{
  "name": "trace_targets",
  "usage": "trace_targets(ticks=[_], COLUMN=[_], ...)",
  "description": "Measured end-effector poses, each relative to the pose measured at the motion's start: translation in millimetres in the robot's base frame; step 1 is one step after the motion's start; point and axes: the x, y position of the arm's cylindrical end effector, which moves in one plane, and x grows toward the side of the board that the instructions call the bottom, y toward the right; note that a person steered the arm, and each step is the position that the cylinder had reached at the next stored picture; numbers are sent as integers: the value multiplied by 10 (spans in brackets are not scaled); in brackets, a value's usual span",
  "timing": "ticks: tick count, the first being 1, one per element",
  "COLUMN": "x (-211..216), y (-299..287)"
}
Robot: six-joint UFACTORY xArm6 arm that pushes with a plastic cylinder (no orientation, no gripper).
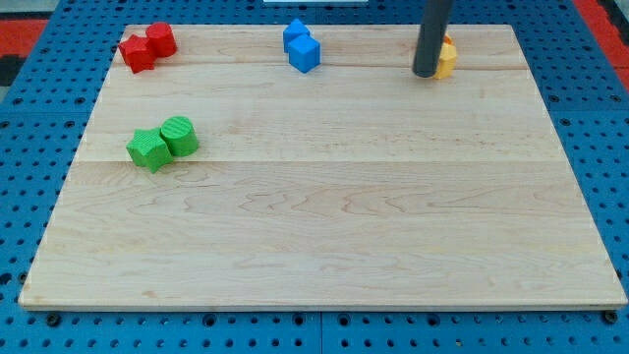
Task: Place the blue cube diagonally bottom left of the yellow hexagon
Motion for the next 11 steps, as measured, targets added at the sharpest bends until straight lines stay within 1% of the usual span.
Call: trace_targets(ticks=[1, 3, 4, 5, 6, 7, 8, 9, 10, 11], x=[56, 90, -117, -384, -749, -799, -805, -370, -223, -336], y=[-139, -930, -968, -1199, -1455, -1618, -2068, -1816, -1483, -1274])
